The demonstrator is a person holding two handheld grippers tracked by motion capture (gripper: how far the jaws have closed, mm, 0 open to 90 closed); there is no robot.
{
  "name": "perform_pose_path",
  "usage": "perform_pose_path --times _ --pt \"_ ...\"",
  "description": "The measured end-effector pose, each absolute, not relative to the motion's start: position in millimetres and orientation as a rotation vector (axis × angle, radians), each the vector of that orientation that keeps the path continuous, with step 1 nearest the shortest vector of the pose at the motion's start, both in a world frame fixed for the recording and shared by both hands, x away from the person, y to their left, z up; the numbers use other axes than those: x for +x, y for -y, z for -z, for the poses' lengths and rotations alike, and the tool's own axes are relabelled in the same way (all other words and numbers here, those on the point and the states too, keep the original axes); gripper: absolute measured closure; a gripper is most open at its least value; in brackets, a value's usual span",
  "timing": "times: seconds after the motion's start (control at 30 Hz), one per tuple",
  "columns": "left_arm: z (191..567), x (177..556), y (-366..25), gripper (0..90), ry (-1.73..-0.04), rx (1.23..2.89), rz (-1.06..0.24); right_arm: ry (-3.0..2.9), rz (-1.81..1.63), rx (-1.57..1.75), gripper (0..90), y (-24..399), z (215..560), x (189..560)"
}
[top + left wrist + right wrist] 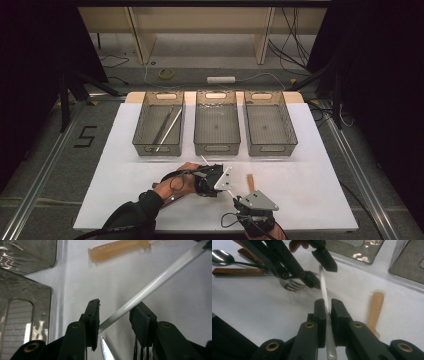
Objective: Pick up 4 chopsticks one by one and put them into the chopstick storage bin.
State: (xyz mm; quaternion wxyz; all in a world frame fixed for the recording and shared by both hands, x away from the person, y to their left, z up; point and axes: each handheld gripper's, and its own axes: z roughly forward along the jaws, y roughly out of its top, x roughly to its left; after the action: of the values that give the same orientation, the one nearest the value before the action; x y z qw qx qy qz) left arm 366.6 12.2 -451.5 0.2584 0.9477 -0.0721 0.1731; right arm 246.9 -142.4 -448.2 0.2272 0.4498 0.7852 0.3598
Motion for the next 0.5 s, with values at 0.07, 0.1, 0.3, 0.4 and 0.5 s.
perform_pose_path --times 0.07,0.1,0.3,0.4,0.5 --pt "449.1 365.9 -11.1 62.5 0.216 2.572 -0.486 -2.159 -1.001 1.234 83.3 143.9 446.7 247.5" --pt "448.2 365.1 -10.5 63.2 0.222 2.573 -0.489 -2.16 -1.004 1.231 83.1 144.5 446.1 247.8" --pt "438.3 360.6 -9.4 71.0 0.314 2.614 -0.513 -2.144 -1.027 1.224 79.7 152.3 440.9 252.5" --pt "434.7 358.7 -8.6 76.2 0.365 2.625 -0.503 -2.136 -1.031 1.22 76.8 157.2 436.3 257.2" --pt "431.7 358.1 -5.7 82.9 0.359 2.629 -0.49 -2.112 -1.065 1.234 69.3 163.1 428.1 264.7"
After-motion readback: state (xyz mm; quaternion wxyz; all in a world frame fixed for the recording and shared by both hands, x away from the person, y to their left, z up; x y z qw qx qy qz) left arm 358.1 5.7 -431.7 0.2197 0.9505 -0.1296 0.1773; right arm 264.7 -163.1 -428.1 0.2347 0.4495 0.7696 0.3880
